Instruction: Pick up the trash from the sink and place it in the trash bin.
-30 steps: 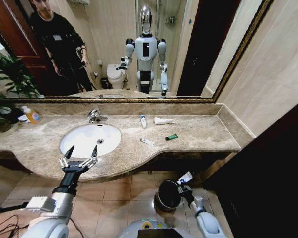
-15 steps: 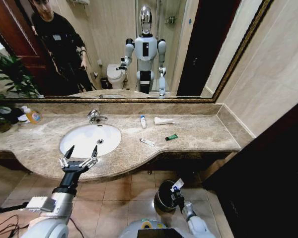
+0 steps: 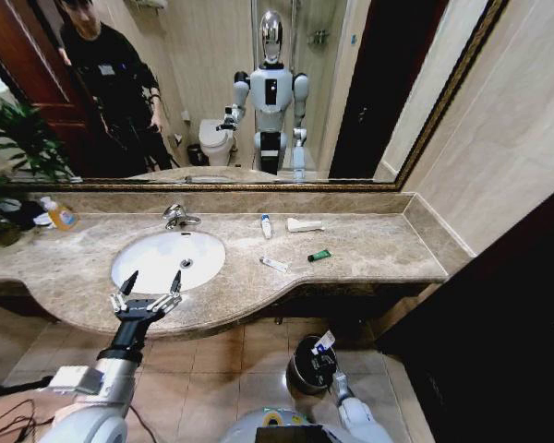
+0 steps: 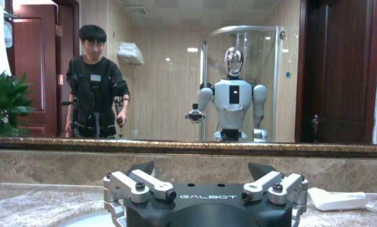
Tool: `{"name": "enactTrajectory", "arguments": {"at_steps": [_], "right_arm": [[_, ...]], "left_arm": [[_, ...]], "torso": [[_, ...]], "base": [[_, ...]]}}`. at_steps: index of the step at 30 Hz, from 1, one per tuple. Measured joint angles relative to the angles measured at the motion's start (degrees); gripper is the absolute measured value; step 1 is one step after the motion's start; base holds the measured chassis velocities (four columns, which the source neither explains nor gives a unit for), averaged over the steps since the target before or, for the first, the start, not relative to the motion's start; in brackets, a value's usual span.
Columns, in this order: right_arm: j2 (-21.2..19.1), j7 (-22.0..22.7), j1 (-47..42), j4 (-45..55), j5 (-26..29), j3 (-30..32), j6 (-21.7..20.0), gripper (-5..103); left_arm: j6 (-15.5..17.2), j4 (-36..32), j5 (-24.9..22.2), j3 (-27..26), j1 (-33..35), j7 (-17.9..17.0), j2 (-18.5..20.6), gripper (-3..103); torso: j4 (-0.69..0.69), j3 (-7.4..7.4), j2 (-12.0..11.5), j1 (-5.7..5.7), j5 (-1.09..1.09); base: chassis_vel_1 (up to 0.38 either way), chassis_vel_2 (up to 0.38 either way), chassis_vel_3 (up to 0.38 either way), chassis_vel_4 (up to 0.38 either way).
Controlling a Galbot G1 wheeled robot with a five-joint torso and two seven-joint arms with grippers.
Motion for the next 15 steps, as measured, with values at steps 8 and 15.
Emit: {"name": "enactTrajectory", "arguments": {"at_steps": [8,15], "right_arm": [[-0.57,0.59,0.03,0.47,-0.52,0.23,-1.60,22],[-1.16,0.50,-1.16,1.83,-0.76,0.22,-2.95,19]], "left_arm": [[0.00,0.00,0.00,0.00,0.00,0.00,0.00,100],[0.00,0.00,0.00,0.00,0.00,0.00,0.00,100]], "torso": [[0.00,0.00,0.00,0.00,0.00],[0.00,0.00,0.00,0.00,0.00]], "base": [[0.000,0.000,0.000,0.000],[0.000,0.000,0.000,0.000]]}}
